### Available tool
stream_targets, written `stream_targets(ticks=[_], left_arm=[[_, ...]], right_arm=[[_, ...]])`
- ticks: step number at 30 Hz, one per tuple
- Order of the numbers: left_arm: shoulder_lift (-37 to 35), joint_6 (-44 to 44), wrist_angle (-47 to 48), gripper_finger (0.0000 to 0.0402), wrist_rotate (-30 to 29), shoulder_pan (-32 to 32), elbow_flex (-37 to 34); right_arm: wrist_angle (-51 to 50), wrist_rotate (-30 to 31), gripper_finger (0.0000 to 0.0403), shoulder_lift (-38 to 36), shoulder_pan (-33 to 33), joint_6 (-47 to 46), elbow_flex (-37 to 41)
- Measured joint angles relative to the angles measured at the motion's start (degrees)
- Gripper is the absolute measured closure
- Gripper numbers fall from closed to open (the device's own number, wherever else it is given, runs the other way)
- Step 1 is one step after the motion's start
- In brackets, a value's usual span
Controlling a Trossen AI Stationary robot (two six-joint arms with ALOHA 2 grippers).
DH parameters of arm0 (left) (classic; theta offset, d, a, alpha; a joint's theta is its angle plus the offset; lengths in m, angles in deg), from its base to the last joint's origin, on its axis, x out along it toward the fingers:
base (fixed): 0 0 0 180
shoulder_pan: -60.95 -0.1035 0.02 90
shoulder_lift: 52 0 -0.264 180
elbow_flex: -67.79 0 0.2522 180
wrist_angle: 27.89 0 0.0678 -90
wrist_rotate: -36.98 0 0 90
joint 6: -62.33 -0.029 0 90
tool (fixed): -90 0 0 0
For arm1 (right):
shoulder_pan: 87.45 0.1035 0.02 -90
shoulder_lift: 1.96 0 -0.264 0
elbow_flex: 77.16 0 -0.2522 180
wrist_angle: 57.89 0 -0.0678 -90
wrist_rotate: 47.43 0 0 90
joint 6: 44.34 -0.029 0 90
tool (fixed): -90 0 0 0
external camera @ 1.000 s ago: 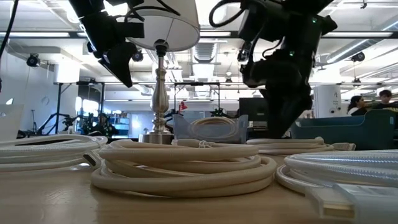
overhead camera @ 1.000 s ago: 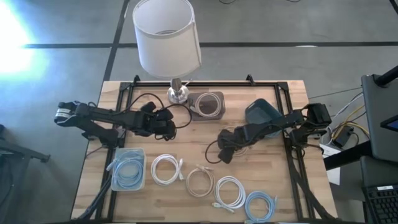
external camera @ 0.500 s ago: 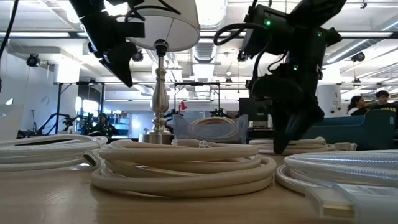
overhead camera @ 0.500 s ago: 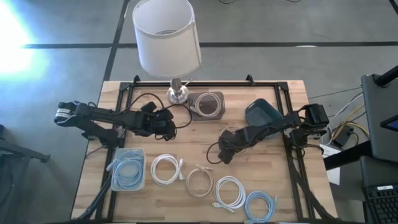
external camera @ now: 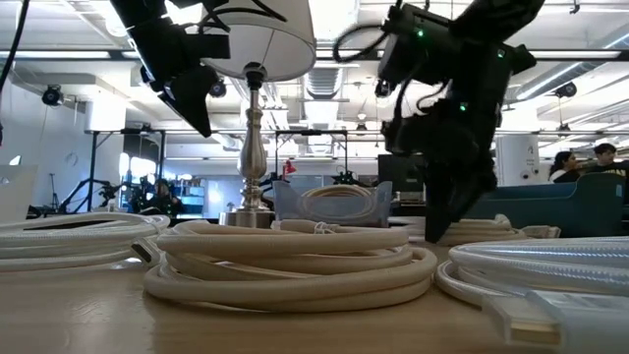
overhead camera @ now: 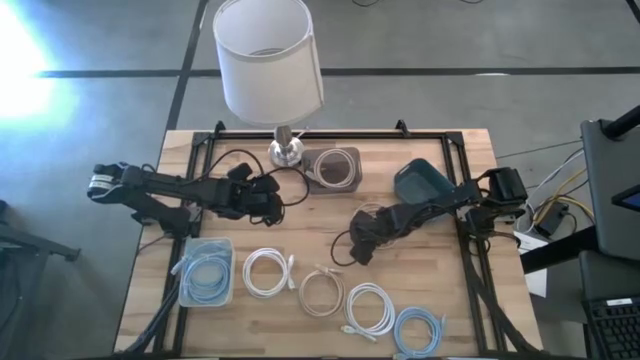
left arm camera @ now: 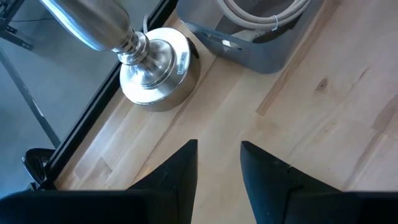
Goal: Sort HDMI cables
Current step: Put the top light brown HDMI cable into the black bin
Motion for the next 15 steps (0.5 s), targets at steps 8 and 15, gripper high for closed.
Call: stream_targets(ticks=[8,15], left_arm=[[0.00,-1.19,-1.89,0.0277,0.02,0.00,0.00],[0.00,-1.94,-2.56,0.0277,0.07,0.02,0.00]], right_arm=[[-0.51,-2.49,0.0378,-0.83,0.26,14.75,-6.96],[-4.53,-1.58,0.0378,-0.96,0.23,29.55,-16.23]])
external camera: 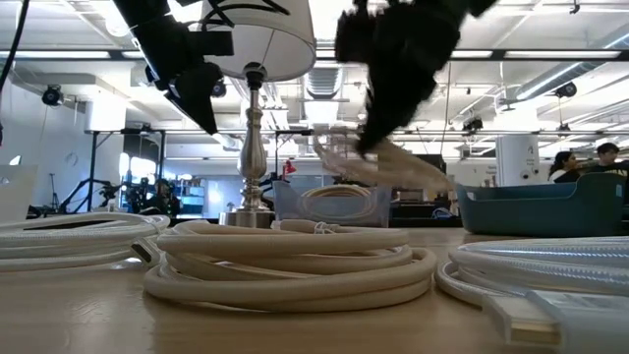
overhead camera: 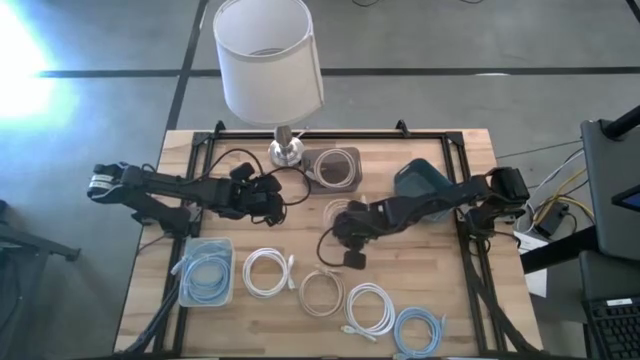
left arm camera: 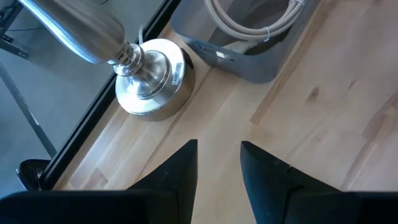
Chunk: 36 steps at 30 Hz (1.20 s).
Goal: Sort HDMI cables
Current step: Put the top light brown HDMI cable into the black bin
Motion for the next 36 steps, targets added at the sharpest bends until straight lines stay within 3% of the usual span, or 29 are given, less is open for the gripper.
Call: stream_targets(ticks=[7,11,17,24,36], left_arm=[[0.00,-0.01,-0.47,0.0277,0.02,0.00,0.00],[0.00,-0.02,-0.86,0.0277,0.09,0.00,0.00],[0.00,-0.04,-0.99,0.0277,0.20,0.00,0.00],[0.00,-0.04,-1.07,0.0277,0.17,0.00,0.00],[-0.02,-0.79,-2.50,0.0277,-0.07,0.00,0.02]], right_arm=[[-2.11,14.90,0.0378,-0.09,-2.17,13.39,-6.68],[2.44,19.24,0.0378,0.10,-6.05,17.07,-7.20],[17.71,19.27,0.0377,0.30,-12.71,18.77,-2.59],[34.02,17.14,0.0372,1.34,-17.05,13.31,4.65],[37.03,16.54,0.0370,6.87,-17.35,11.84,7.68]])
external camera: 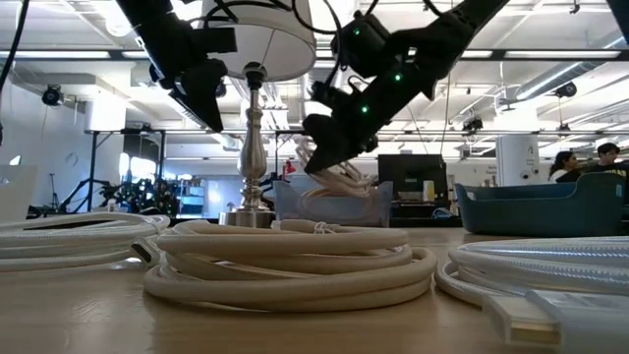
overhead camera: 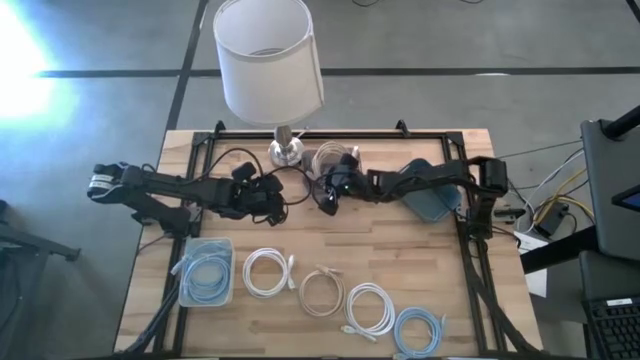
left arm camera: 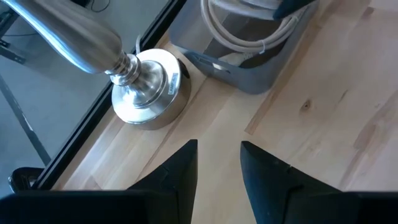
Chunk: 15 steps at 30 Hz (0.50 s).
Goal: Sort HDMI cables
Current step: Put the top light brown HDMI cable into the black bin
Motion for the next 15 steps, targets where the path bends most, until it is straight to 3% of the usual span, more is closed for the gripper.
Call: stream_targets(ticks=[5,15], left_arm=[[0.00,0.02,0.09,0.0277,0.03,0.00,0.00],[-0.02,0.07,0.14,0.0277,0.09,0.00,0.00]], right_arm=[[-0.51,3.45,0.0361,2.21,-0.02,-0.20,-1.30],[-6.23,4.46,0.0288,2.66,-0.11,-1.29,-4.20]])
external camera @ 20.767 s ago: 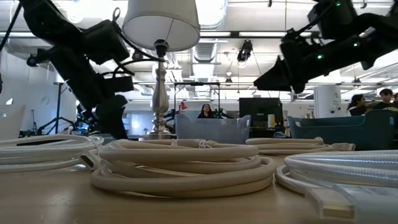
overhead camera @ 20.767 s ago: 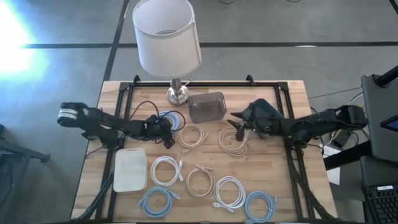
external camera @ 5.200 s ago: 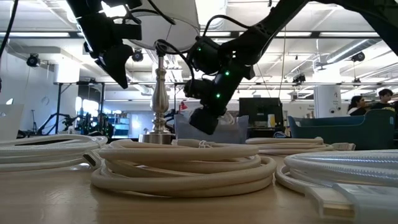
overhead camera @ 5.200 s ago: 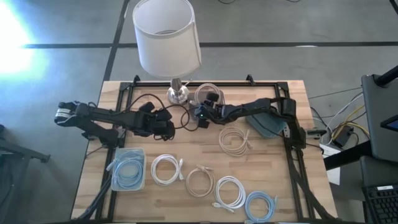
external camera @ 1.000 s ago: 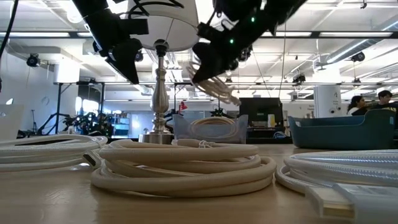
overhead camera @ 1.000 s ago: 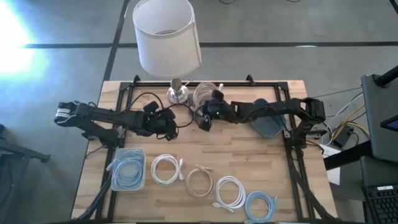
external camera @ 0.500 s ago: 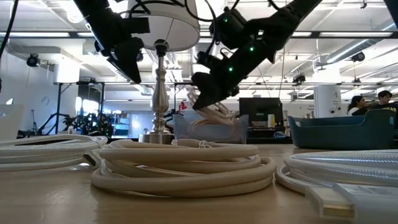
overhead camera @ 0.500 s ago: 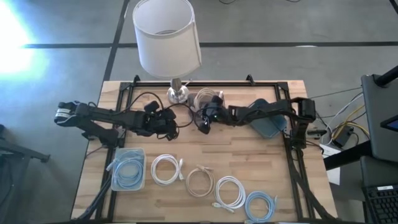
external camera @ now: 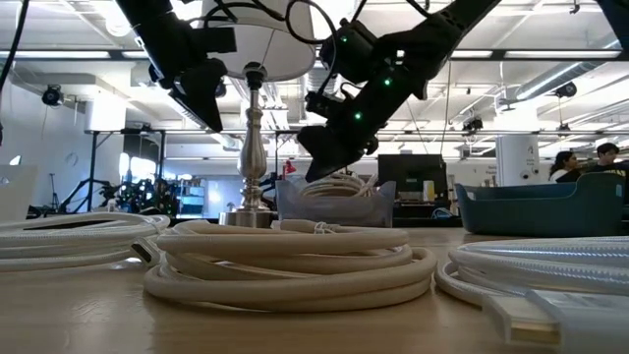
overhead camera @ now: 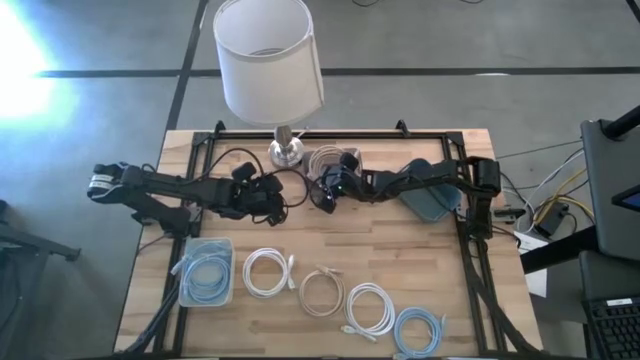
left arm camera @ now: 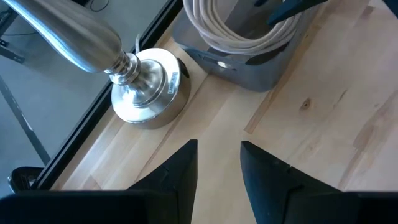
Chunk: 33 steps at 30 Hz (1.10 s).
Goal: Sort HDMI cables
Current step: Put the top light brown HDMI cable into the black bin, then put the light brown HDMI cable into the black bin
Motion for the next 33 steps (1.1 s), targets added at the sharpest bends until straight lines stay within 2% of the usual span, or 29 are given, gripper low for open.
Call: stream_targets(ticks=[7,16,20,25,27,33], left_arm=[[0.00,0.04,-0.04,0.0277,0.70,0.04,0.00],[0.00,0.03,-1.02,0.0277,5.62,0.00,0.00],[0.00,-0.07,-2.71,0.0277,8.62,0.03,-0.01],[0.00,-1.62,-4.17,0.0277,9.23,0.04,-0.02],[0.00,-1.64,-4.61,0.0277,9.22,0.02,-0.02],[0.00,-1.82,-6.47,0.0277,9.18,0.01,-0.02]], right_arm=[[-10.26,-0.27,0.0259,-0.13,1.18,-2.19,-4.90],[-26.63,-0.34,0.0255,-0.68,5.21,-3.58,-13.65],[-32.15,-0.42,0.0261,-3.08,7.28,-4.91,-13.92],[-33.20,-0.68,0.0269,-8.28,10.25,-9.00,-9.77],[-32.95,-3.73,0.0271,-10.12,11.55,-10.06,-7.75],[-26.85,-19.19,0.0268,-10.78,15.41,-16.61,-1.36]])
